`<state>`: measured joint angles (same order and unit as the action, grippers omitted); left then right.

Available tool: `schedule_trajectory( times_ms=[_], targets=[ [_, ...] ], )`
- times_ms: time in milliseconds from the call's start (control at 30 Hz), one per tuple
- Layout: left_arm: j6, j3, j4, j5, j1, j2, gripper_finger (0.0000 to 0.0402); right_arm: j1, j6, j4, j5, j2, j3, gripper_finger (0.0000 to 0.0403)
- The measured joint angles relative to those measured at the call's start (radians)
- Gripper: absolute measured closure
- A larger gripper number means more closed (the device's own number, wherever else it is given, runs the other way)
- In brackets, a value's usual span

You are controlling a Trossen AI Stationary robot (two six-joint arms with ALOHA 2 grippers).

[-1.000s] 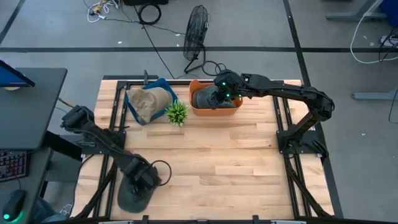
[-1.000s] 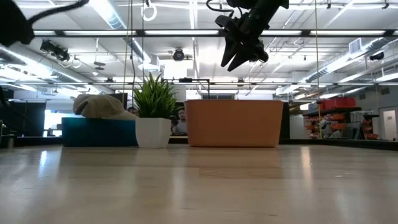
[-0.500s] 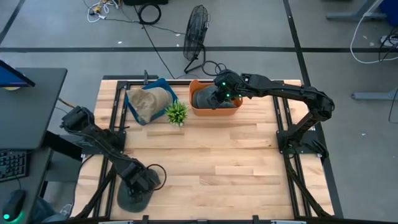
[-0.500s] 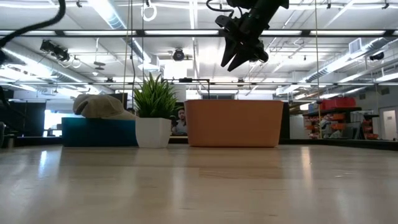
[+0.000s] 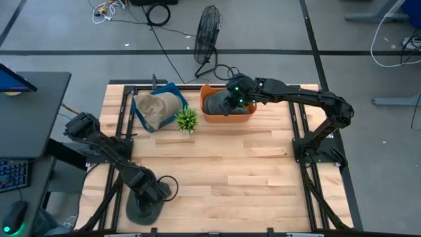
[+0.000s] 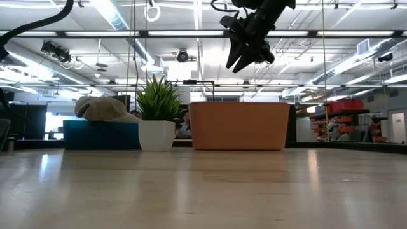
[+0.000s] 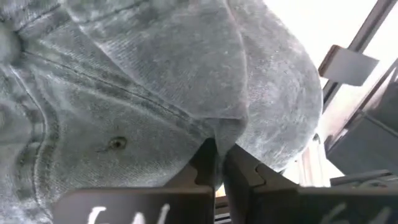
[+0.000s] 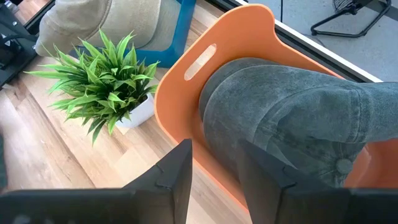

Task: Pick & Place hat
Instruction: Put the black cap into the orange bin

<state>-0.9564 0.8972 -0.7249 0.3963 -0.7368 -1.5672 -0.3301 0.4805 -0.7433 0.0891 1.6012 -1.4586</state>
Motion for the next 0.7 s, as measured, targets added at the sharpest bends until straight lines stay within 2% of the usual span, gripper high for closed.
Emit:
schedule_trajectory(
  times_ms=[200, 367, 500, 700],
  targets=[
    [0.068, 0.083, -0.037, -0.011, 0.019, 0.004, 0.0392, 0.0, 0.0, 0.0, -0.025, 0.0, 0.0, 0.0275],
    [0.279, 0.227, -0.183, -0.129, 0.066, 0.005, 0.0394, 0.0, 0.0, 0.0, -0.132, 0.0, 0.0, 0.0275],
    [0.543, 0.359, -0.301, -0.296, 0.108, 0.006, 0.0391, 0.0, 0.016, 0.0, -0.291, 0.0, 0.0, 0.0275],
    [0.827, 0.508, -0.407, -0.541, 0.19, 0.006, 0.0394, 0.008, 0.062, -0.007, -0.621, 0.0, 0.0, 0.0275]
  ],
)
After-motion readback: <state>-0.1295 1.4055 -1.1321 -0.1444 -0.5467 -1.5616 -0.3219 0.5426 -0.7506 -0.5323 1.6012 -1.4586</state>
